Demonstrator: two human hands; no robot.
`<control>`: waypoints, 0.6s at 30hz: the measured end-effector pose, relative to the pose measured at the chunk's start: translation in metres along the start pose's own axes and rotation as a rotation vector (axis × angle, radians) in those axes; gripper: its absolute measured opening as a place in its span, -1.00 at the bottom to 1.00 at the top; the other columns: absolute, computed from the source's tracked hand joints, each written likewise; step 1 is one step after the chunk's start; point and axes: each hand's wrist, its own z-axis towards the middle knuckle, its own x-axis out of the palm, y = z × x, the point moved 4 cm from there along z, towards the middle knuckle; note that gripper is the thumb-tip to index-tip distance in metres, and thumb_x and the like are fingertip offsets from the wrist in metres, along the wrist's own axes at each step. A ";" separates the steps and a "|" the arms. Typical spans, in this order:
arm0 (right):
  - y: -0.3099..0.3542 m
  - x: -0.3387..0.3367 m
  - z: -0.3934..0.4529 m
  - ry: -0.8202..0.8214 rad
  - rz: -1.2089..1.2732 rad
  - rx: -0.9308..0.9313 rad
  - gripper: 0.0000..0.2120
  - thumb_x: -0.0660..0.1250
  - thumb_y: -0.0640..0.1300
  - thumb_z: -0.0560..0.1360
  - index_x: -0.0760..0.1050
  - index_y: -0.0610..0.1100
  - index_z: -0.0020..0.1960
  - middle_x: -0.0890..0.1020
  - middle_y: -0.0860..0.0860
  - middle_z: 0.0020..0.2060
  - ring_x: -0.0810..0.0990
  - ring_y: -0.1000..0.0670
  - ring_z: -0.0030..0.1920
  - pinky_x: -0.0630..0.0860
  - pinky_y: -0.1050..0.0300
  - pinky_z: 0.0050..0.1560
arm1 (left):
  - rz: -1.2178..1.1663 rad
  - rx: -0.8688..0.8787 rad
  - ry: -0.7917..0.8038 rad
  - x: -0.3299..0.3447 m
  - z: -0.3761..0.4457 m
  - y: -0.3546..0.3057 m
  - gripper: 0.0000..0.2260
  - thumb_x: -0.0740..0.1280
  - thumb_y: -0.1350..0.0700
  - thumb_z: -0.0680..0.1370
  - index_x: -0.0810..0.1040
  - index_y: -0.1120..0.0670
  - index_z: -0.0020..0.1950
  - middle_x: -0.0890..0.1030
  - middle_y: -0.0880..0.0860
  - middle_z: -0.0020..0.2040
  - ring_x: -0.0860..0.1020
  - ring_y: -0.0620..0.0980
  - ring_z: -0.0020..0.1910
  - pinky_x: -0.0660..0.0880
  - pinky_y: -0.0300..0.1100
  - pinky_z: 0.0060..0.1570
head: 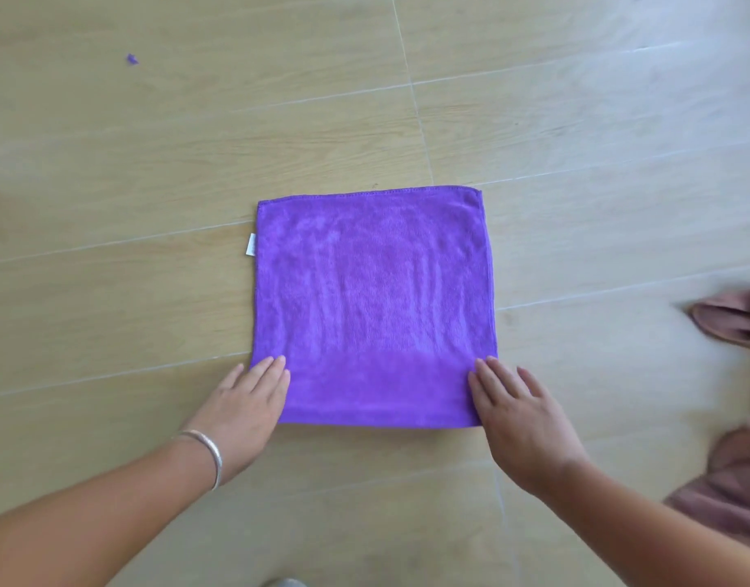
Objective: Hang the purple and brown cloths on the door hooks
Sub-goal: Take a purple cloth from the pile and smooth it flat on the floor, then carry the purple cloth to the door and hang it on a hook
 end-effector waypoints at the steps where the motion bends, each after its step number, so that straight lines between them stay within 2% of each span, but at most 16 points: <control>1: -0.001 -0.015 -0.007 0.015 -0.002 0.030 -0.42 -0.08 -0.19 0.41 0.53 -0.29 0.27 0.57 -0.19 0.25 0.52 -0.18 0.29 0.51 -0.13 0.21 | -0.025 -0.061 0.076 -0.011 -0.008 0.006 -0.42 -0.17 0.25 0.53 -0.14 0.20 0.58 -0.16 0.17 0.59 -0.11 0.08 0.57 -0.03 0.03 0.50; 3: -0.005 -0.046 -0.023 0.043 -0.035 0.078 -0.39 -0.17 -0.21 0.46 0.26 -0.27 0.47 0.34 -0.19 0.44 0.27 -0.16 0.47 0.24 -0.09 0.43 | -0.049 -0.118 0.065 -0.040 -0.023 0.018 -0.43 -0.04 0.25 0.59 -0.15 0.17 0.58 -0.14 0.12 0.60 -0.11 0.03 0.57 -0.04 -0.02 0.51; 4: -0.007 -0.066 -0.029 0.064 -0.017 0.094 -0.37 -0.21 -0.22 0.45 0.17 -0.25 0.50 0.27 -0.18 0.47 0.18 -0.15 0.50 0.14 -0.07 0.47 | -0.060 -0.133 0.055 -0.057 -0.034 0.024 -0.43 -0.02 0.24 0.59 -0.14 0.15 0.58 -0.12 0.11 0.60 -0.09 0.01 0.57 -0.03 -0.03 0.51; 5: -0.011 -0.094 -0.038 0.054 0.000 0.115 -0.37 -0.24 -0.22 0.43 0.18 -0.22 0.47 0.28 -0.17 0.45 0.19 -0.15 0.48 0.12 -0.05 0.46 | -0.072 -0.158 0.056 -0.081 -0.049 0.033 -0.44 -0.02 0.24 0.60 -0.12 0.14 0.58 -0.11 0.09 0.60 -0.07 0.00 0.57 -0.02 -0.04 0.51; 7: -0.015 -0.135 -0.046 -0.017 -0.020 0.138 -0.42 -0.23 -0.24 0.40 0.29 -0.17 0.33 0.40 -0.12 0.31 0.31 -0.13 0.36 0.20 0.01 0.39 | -0.096 -0.207 0.059 -0.113 -0.068 0.048 -0.45 -0.02 0.23 0.60 -0.07 0.11 0.59 -0.05 0.06 0.60 -0.01 -0.03 0.57 0.02 -0.08 0.50; 9: -0.022 -0.187 -0.059 -0.042 -0.022 0.153 -0.50 -0.18 -0.27 0.42 0.33 -0.16 0.25 0.46 -0.08 0.19 0.38 -0.12 0.26 0.25 0.05 0.30 | -0.169 -0.249 0.063 -0.153 -0.093 0.067 -0.48 0.01 0.22 0.60 0.04 0.07 0.58 0.09 0.03 0.59 0.12 -0.03 0.54 0.16 -0.10 0.46; 12: -0.030 -0.265 -0.082 -0.003 -0.038 0.179 -0.66 -0.01 -0.27 0.51 0.38 -0.13 0.21 0.50 -0.03 0.12 0.43 -0.08 0.20 0.26 0.08 0.27 | -0.264 -0.286 0.034 -0.216 -0.142 0.096 -0.64 0.08 0.20 0.59 0.32 -0.02 0.37 0.41 -0.05 0.39 0.42 0.00 0.34 0.44 -0.08 0.21; 14: -0.036 -0.324 -0.098 0.016 -0.027 0.181 -0.69 0.05 -0.26 0.52 0.43 -0.07 0.16 0.55 0.01 0.09 0.49 -0.05 0.17 0.26 0.09 0.25 | -0.304 -0.300 0.042 -0.261 -0.177 0.117 -0.69 0.09 0.19 0.59 0.38 -0.03 0.30 0.49 -0.06 0.30 0.49 0.02 0.24 0.48 -0.07 0.14; 18: -0.042 -0.449 -0.150 0.016 -0.016 0.152 -0.69 0.11 -0.26 0.50 0.51 0.00 0.09 0.58 0.05 0.07 0.53 -0.02 0.14 0.32 0.14 0.17 | -0.367 -0.301 0.092 -0.357 -0.266 0.154 -0.71 0.09 0.14 0.61 0.44 -0.01 0.30 0.54 0.00 0.26 0.53 0.06 0.18 0.47 -0.14 0.08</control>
